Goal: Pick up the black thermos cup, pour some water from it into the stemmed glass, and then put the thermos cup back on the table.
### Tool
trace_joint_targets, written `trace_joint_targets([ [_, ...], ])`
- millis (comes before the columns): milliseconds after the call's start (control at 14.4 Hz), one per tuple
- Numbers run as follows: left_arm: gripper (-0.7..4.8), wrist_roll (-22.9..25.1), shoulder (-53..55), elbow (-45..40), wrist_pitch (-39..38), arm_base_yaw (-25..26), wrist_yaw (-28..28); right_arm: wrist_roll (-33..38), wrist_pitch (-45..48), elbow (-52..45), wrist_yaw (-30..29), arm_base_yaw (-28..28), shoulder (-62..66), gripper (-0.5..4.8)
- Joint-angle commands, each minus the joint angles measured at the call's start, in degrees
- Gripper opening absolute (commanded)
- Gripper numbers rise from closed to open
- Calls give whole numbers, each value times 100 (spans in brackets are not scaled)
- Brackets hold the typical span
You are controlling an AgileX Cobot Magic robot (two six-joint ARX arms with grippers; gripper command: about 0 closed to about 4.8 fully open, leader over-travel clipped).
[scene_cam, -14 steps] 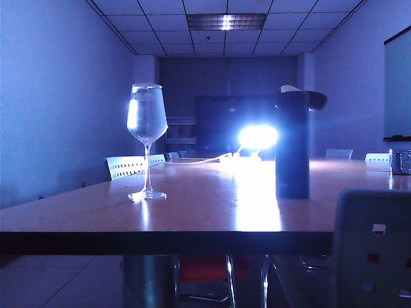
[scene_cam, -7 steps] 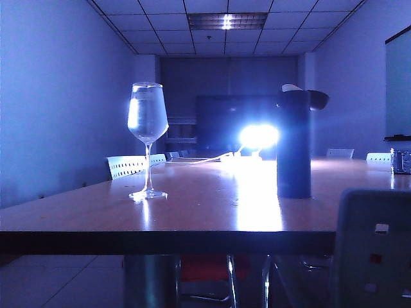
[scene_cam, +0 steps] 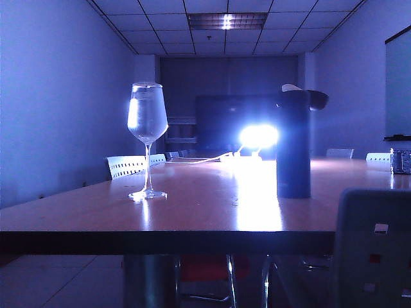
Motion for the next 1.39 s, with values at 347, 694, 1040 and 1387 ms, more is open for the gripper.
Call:
trace_joint_targets([
  [347,-5,269,0,-212,516,7,-1434,-90,595,-190,1499,-4,4,35],
  [694,-5,269,-24,-212,514,1174,-1298,-94,597,-190,1497,-4,-4,35],
  [1040,-5,269,-28,-212,516,1709,-1394,-96,577,-190,1502,-1115,-92,35],
  [1387,-5,269,-28,-212,516,1711,-1392,-96,577,-190,1499,-1626,-92,35],
])
